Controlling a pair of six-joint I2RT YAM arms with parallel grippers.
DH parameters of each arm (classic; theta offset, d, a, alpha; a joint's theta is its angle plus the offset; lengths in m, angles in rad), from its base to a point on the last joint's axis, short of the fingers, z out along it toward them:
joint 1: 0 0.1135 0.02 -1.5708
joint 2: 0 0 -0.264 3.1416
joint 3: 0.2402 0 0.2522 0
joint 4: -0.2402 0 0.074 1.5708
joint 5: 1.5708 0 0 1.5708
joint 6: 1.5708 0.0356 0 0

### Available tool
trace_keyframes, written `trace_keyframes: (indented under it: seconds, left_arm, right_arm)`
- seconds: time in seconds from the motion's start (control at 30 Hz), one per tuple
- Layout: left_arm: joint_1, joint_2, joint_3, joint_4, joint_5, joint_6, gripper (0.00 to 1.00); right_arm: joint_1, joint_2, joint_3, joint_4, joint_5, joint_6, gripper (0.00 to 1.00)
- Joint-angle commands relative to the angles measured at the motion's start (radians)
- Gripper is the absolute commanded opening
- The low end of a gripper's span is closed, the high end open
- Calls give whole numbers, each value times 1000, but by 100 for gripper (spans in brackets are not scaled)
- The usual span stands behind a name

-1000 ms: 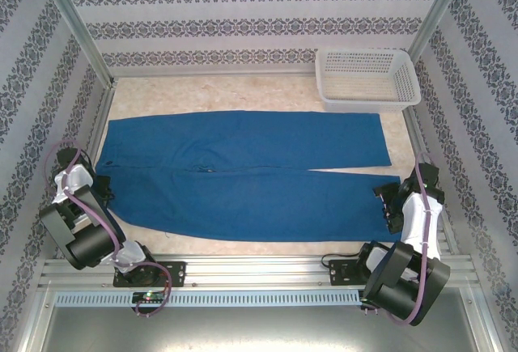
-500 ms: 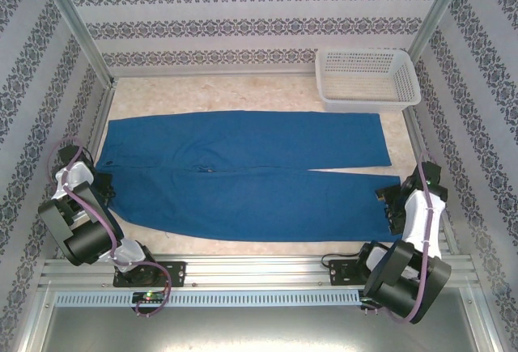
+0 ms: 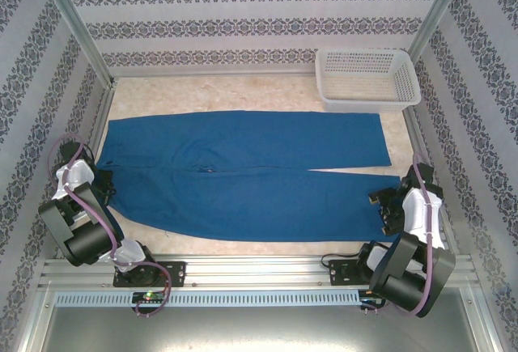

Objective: Roll up the long pants

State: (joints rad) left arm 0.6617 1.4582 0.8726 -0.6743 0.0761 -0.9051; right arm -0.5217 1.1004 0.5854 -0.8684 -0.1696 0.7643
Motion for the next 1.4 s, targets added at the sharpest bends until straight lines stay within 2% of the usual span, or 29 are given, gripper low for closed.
trace_keyframes:
  seconds: [0.0, 0.23, 0.27, 0.37, 0.43, 0.47, 0.73, 0.97, 1.13, 1.37]
  left_arm:
    - [-10, -27, 27, -32, 18, -27, 0]
    - [-14, -34, 12, -16, 26, -48, 0]
    - [-14, -33, 10, -13, 24, -48, 0]
    - [-14, -21, 7, -4, 25, -49, 0]
    - [-14, -11, 7, -3, 25, -48, 0]
    - [-14, -4, 7, 1, 26, -46, 0]
    - [-14, 6, 29, -12, 27, -41, 0]
    - [-15, -42, 86, -80, 18, -45, 0]
    - [-14, -68, 126, -93, 43, -73, 0]
    - [-16, -53, 227, -99, 86, -103, 0]
  right_arm:
    - [47, 43, 1, -14, 64, 3, 81]
    - [80, 260, 62, -2, 165, -32, 80]
    - [85, 282, 66, 5, 170, -38, 76]
    - [105, 305, 67, 21, 202, -35, 43]
    - [115, 303, 65, 25, 218, -29, 9]
    - [118, 303, 67, 25, 221, -26, 0]
    - [157, 243, 125, -47, 223, -58, 0]
    - [217, 171, 361, -221, 166, -121, 0]
    - [227, 230, 522, -279, 62, -173, 0]
    - [235, 361, 662, -276, 4, -218, 0]
